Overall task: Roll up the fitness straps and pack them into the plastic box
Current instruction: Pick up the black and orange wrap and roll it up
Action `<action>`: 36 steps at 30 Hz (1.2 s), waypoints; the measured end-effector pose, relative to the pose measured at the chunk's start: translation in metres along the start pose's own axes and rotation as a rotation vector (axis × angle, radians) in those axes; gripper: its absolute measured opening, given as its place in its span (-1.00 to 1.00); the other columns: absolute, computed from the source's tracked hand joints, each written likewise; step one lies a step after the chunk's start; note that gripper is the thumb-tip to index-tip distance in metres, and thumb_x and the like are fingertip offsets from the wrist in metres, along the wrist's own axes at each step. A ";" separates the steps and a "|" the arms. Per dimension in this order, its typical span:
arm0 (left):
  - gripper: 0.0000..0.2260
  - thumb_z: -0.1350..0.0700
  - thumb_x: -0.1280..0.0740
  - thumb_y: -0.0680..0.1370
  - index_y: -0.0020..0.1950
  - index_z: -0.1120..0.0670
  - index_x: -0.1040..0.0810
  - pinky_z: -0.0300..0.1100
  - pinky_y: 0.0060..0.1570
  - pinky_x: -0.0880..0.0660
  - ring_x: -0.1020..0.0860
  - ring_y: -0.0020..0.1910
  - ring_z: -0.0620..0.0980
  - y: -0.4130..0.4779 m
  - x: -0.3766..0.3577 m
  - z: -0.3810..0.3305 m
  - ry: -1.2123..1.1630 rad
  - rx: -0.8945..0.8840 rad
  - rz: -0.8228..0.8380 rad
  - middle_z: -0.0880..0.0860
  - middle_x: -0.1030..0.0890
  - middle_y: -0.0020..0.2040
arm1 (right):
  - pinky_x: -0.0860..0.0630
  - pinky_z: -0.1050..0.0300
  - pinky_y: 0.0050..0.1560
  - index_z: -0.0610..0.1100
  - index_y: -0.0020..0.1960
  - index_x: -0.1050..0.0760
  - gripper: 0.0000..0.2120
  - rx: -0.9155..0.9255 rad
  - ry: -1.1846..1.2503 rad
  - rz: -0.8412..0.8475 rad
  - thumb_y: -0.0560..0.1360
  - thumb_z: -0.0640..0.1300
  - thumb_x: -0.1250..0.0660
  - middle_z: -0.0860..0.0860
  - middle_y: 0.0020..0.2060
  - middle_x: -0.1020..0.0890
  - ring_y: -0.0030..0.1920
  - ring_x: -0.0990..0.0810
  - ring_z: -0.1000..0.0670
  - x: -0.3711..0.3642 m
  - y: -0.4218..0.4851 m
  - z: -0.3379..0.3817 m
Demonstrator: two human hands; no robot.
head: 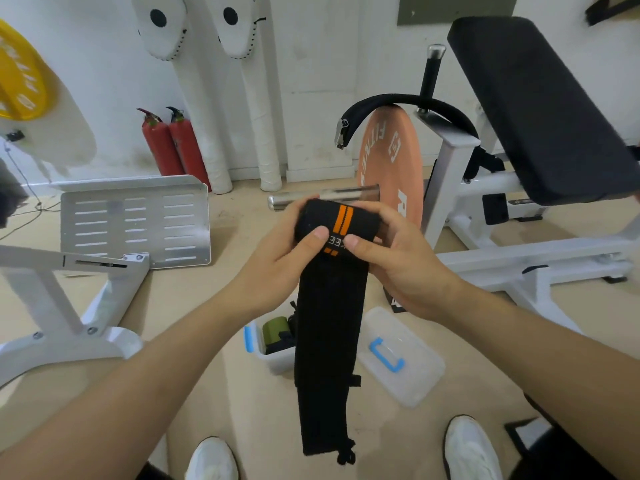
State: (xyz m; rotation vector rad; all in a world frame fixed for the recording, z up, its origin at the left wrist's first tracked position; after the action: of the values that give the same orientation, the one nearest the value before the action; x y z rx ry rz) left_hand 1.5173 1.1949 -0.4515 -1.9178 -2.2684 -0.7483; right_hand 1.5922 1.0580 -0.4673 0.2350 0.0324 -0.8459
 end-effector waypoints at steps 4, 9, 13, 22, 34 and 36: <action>-0.66 0.15 -0.17 0.70 0.48 0.11 -0.26 -0.46 0.11 -0.43 -0.51 0.12 -0.39 -0.004 -0.009 -0.005 0.039 -0.038 0.001 -0.14 -0.49 0.14 | -0.57 -0.08 0.29 -0.06 0.38 -0.33 -0.65 -0.029 -0.045 0.037 0.63 -0.23 -0.28 -0.12 0.22 -0.53 0.24 -0.59 -0.08 -0.010 -0.007 -0.003; -0.54 -0.02 -0.16 0.70 0.53 -0.01 -0.06 -0.36 0.22 -0.45 -0.47 0.21 -0.37 -0.011 -0.020 -0.002 0.027 -0.010 0.104 -0.20 -0.42 0.22 | -0.61 -0.07 0.22 0.01 0.39 -0.26 -0.59 -0.084 -0.116 0.161 0.62 -0.21 -0.29 -0.09 0.22 -0.52 0.20 -0.63 -0.04 -0.007 -0.009 -0.002; -0.51 -0.03 -0.22 0.66 0.55 -0.01 -0.13 -0.14 0.11 -0.58 -0.56 0.17 -0.16 -0.013 -0.018 0.002 0.022 0.004 0.122 -0.11 -0.49 0.20 | -0.56 -0.25 0.26 0.01 0.36 -0.37 -0.54 -0.074 -0.182 0.237 0.53 -0.21 -0.43 -0.19 0.22 -0.51 0.26 -0.58 -0.20 0.001 -0.006 0.002; -0.62 0.22 -0.45 0.56 0.33 -0.05 -0.51 -0.01 0.06 -0.66 -0.61 0.17 -0.08 -0.006 -0.006 -0.010 -0.046 -0.070 -0.029 -0.15 -0.64 0.11 | -0.60 -0.18 0.22 -0.01 0.31 -0.49 -0.53 0.020 -0.200 0.140 0.44 -0.23 -0.48 0.00 0.14 -0.61 0.24 -0.61 -0.10 0.008 -0.008 0.019; -0.51 0.31 -0.46 0.53 0.40 -0.06 -0.52 -0.11 -0.02 -0.64 -0.55 0.21 -0.02 -0.009 -0.003 -0.022 0.325 -0.377 -0.103 -0.09 -0.52 0.22 | -0.56 -0.17 0.29 -0.10 0.34 -0.48 -0.66 -0.180 0.030 0.110 0.65 0.04 -0.21 -0.11 0.21 -0.61 0.21 -0.64 -0.08 -0.002 -0.007 0.002; -0.49 0.32 -0.47 0.51 0.39 -0.05 -0.52 -0.13 0.00 -0.65 -0.55 0.24 -0.02 -0.011 -0.002 -0.023 0.320 -0.381 -0.103 -0.10 -0.53 0.23 | -0.61 -0.07 0.21 -0.11 0.30 -0.51 -0.71 -0.177 0.064 0.119 0.63 -0.04 -0.26 -0.10 0.12 -0.65 0.13 -0.67 -0.04 -0.002 -0.005 0.003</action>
State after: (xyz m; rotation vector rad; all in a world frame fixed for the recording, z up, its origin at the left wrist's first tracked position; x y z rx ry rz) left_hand 1.5019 1.1826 -0.4351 -1.6596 -2.1530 -1.4740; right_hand 1.5869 1.0553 -0.4655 0.0965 0.1507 -0.7120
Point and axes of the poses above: each hand's wrist, its own y-axis towards the middle knuckle, its own x-axis out of the back of the hand, z = x × y, the point moved 7 cm from there along y, towards the middle knuckle
